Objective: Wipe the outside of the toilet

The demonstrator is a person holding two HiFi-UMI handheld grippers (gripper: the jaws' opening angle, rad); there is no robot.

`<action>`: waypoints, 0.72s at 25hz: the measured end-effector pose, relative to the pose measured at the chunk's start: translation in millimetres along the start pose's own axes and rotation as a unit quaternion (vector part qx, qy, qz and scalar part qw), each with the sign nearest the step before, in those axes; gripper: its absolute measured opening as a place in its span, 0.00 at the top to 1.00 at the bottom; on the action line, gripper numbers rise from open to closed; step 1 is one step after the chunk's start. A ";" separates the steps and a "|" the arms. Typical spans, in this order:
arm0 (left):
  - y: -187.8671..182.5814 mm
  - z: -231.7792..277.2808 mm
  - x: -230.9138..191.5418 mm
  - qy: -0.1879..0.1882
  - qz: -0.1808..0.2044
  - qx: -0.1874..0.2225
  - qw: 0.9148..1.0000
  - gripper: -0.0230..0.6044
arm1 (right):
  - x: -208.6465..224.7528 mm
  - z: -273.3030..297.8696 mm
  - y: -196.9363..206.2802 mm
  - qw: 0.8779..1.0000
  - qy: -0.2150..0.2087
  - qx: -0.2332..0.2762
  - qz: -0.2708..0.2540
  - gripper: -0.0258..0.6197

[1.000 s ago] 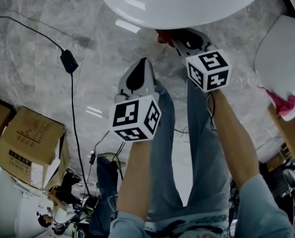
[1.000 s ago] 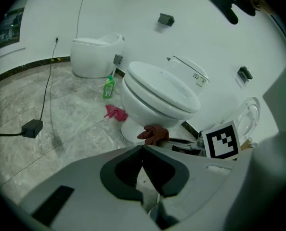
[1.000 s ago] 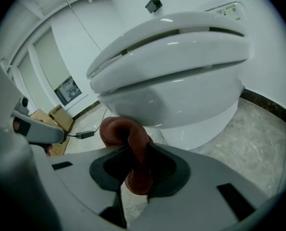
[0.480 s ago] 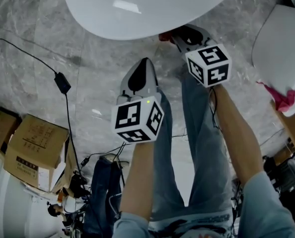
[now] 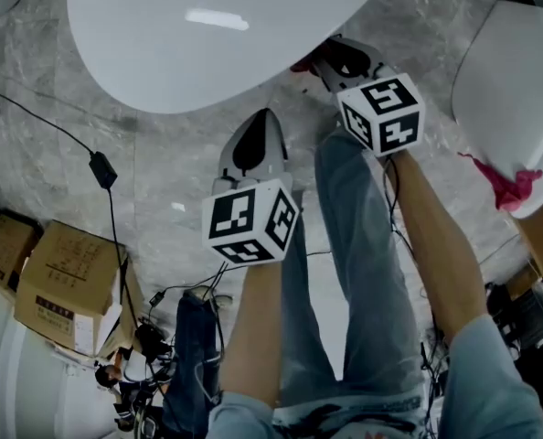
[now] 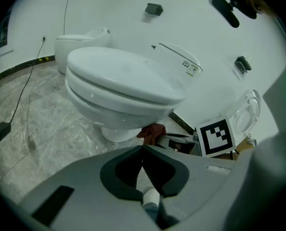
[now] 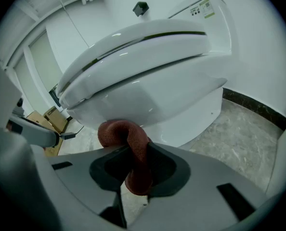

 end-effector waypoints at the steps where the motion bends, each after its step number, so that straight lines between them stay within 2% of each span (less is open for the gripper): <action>1: 1.0 5.6 5.5 0.000 0.000 -0.001 1.000 0.97 | 7.0 -0.4 0.0 1.000 -0.001 0.000 -0.002 0.82; 8: 11.5 43.6 43.8 -0.003 -0.007 -0.012 1.000 0.97 | 63.1 -0.8 2.0 1.000 -0.003 -0.008 -0.006 0.82; 14: 2.5 70.8 69.6 -0.010 -0.019 -0.004 1.000 0.97 | 106.1 3.6 -3.9 1.000 -0.012 -0.014 -0.013 0.82; 18: -5.5 86.8 81.7 -0.013 -0.028 0.002 1.000 0.97 | 139.2 9.0 -8.3 1.000 -0.010 -0.018 0.005 0.82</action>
Point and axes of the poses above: the fingertips, and each gripper's own axes: z forward along the fingers, x to its right, y out of its underside, the point moved 1 cm from there along -z, backward along the fingers, and after that the axes turned 11 degrees about -z, right-handed, at the moved point
